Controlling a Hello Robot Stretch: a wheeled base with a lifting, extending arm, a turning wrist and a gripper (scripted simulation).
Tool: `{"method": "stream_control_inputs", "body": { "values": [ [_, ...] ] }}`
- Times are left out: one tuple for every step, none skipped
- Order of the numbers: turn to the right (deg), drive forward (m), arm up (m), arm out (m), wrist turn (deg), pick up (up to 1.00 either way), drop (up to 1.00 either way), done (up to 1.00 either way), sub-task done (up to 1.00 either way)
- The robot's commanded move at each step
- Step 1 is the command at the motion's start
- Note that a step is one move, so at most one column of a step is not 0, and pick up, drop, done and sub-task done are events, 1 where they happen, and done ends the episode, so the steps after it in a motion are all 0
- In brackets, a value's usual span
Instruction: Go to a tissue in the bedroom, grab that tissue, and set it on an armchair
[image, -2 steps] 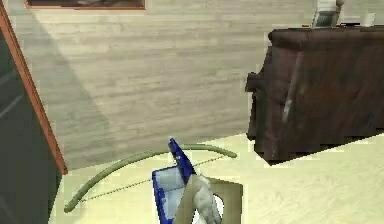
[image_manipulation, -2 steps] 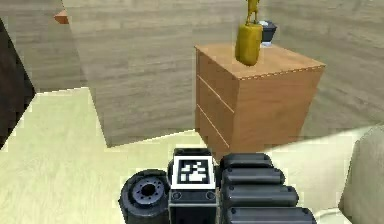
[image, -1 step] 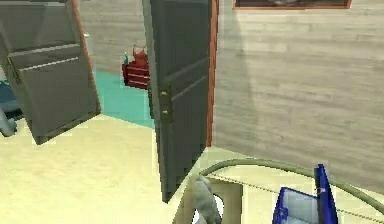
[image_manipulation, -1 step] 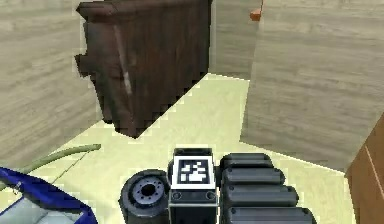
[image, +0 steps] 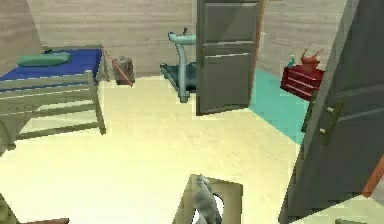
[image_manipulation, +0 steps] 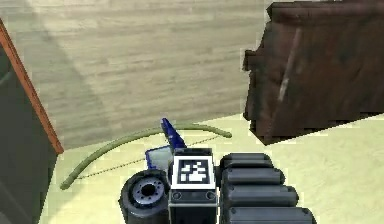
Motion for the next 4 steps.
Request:
{"method": "stream_control_inputs", "body": {
  "values": [
    [-45.0, 0.00, 0.00, 0.00, 0.0, 0.00, 0.00, 0.00, 0.00],
    [-9.0, 0.00, 0.00, 0.00, 0.0, 0.00, 0.00, 0.00, 0.00],
    [45.0, 0.00, 0.00, 0.00, 0.0, 0.00, 0.00, 0.00, 0.00],
    [45.0, 0.00, 0.00, 0.00, 0.0, 0.00, 0.00, 0.00, 0.00]
  ]
}}
